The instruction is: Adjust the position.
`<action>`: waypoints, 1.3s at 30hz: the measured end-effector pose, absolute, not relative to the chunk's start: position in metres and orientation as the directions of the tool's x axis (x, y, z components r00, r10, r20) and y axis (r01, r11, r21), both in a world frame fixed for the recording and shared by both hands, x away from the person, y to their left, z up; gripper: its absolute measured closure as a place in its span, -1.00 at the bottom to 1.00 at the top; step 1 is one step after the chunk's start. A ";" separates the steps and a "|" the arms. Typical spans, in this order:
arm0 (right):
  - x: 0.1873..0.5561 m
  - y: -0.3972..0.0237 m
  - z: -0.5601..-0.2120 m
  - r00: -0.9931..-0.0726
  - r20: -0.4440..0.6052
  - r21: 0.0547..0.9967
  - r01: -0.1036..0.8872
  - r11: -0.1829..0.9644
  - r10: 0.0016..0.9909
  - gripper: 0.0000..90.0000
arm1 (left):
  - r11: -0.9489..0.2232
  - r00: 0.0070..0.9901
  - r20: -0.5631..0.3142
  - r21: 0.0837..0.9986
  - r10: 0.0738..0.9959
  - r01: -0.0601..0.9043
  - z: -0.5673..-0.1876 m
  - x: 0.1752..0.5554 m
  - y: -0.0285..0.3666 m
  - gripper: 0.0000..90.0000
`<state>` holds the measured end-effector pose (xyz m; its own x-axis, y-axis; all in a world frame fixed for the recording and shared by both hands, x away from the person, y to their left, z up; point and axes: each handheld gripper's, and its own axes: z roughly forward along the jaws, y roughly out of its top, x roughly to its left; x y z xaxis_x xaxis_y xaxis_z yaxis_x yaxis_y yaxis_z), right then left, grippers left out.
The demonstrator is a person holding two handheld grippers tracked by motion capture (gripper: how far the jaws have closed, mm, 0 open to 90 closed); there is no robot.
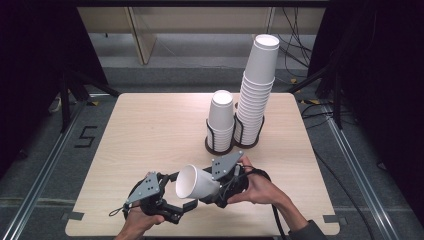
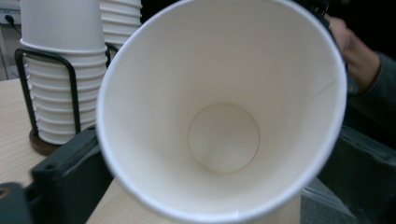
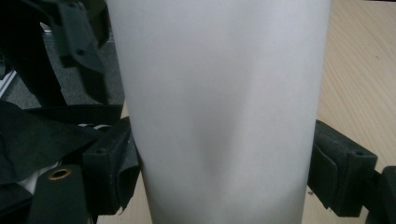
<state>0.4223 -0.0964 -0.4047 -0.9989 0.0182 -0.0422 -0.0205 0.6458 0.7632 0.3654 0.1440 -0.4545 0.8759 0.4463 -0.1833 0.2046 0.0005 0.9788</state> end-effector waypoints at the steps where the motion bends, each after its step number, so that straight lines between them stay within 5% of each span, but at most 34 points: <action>1: 0.422 -0.096 -0.405 -0.999 -0.042 0.763 -0.020 0.646 0.018 -0.53 | 0.000 0.876 -0.183 0.979 0.446 0.205 -0.455 0.365 0.144 -1.00; 24: 0.421 -0.086 -0.420 -0.999 0.039 0.801 0.049 0.597 0.030 -0.59 | 0.034 0.867 -0.176 0.983 0.466 0.181 -0.451 0.364 0.147 -0.73; 39: 0.420 -0.093 -0.428 -0.998 0.035 0.793 0.062 0.606 0.056 -0.46 | 0.082 0.857 -0.198 0.980 0.476 0.181 -0.447 0.365 0.150 -0.84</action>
<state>0.4196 -0.0931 -0.4275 -0.9978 0.0562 0.0354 0.0623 0.6064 0.7927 0.3647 0.1502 -0.4475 0.8570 0.4758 -0.1979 0.1808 0.0819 0.9801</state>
